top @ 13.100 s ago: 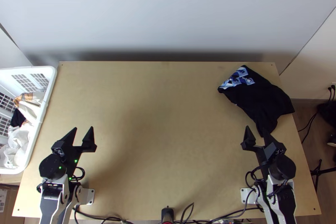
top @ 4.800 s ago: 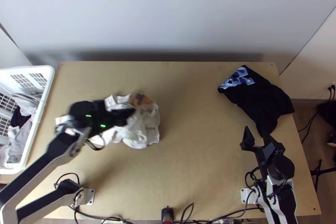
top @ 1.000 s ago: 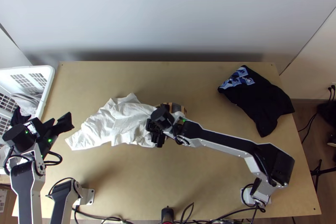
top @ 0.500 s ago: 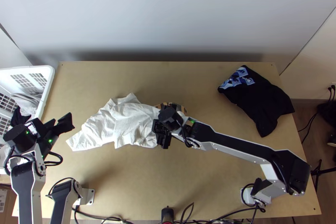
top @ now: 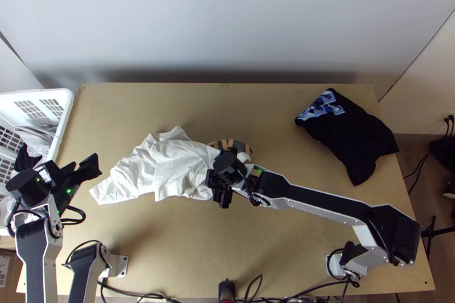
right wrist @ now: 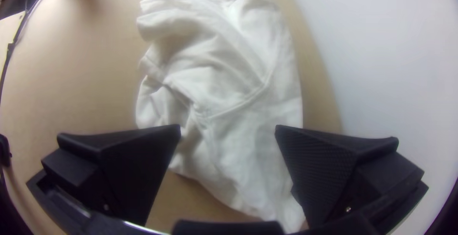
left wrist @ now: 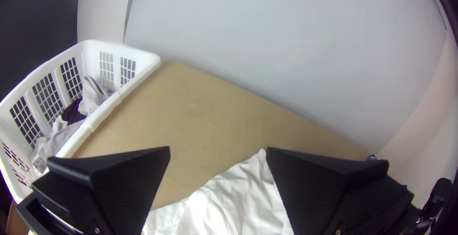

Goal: Fold the t-shirt

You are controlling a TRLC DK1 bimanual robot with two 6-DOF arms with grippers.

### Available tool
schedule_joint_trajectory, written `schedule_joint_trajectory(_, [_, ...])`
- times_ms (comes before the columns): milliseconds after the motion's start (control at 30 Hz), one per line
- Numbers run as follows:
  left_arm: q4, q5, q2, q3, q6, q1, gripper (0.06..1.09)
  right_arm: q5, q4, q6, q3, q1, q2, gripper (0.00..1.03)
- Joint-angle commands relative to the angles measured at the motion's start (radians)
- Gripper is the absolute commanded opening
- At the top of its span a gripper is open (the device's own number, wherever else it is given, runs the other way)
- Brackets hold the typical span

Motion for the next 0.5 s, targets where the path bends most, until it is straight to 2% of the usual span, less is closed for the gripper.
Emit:
schedule_joint_trajectory(0, [0.012, 0.000, 0.002, -0.009, -0.001, -0.001, 1.04, 0.002, 0.015, -0.006, 0.019, 0.004, 0.004, 0.92])
schedule_joint_trajectory(100, [0.014, 0.000, 0.005, -0.013, -0.006, -0.002, 1.04, 0.002, 0.015, -0.009, 0.022, 0.004, 0.005, 0.92])
schedule_joint_trajectory(167, [0.017, 0.001, 0.005, -0.013, -0.010, -0.004, 1.04, 0.002, 0.015, -0.012, 0.021, 0.004, 0.002, 0.88])
schedule_joint_trajectory(467, [0.024, 0.001, 0.009, -0.013, -0.010, -0.004, 1.04, 0.002, 0.020, -0.009, 0.030, 0.004, 0.002, 0.88])
